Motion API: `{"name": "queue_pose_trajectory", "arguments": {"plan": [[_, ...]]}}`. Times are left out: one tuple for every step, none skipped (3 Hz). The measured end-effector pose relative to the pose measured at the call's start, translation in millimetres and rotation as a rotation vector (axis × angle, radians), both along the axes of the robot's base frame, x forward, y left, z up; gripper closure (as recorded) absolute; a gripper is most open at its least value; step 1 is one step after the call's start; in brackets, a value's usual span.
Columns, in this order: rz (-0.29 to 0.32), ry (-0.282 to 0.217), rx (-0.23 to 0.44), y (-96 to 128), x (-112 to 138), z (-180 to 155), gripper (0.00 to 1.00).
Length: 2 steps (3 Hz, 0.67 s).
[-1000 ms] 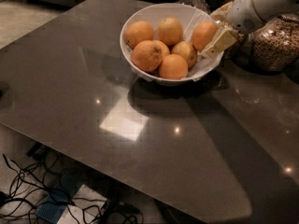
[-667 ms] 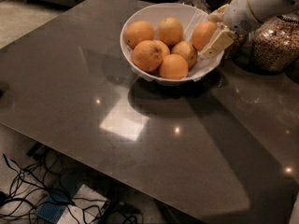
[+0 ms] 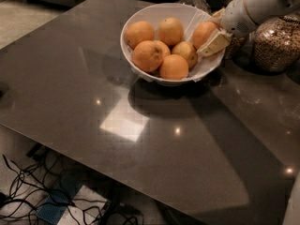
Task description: Pick orange from white bowl
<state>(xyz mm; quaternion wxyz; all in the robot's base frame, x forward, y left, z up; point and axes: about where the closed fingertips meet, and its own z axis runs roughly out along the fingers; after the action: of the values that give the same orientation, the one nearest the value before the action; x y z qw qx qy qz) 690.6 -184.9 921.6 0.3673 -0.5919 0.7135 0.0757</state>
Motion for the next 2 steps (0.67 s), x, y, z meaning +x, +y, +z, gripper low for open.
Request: {"name": "queue_pose_trajectory", "arguments": {"plan": [[0.002, 0.003, 0.002, 0.9, 0.2, -1.7, 0.66], [0.002, 0.003, 0.002, 0.9, 0.2, -1.7, 0.89]]}}
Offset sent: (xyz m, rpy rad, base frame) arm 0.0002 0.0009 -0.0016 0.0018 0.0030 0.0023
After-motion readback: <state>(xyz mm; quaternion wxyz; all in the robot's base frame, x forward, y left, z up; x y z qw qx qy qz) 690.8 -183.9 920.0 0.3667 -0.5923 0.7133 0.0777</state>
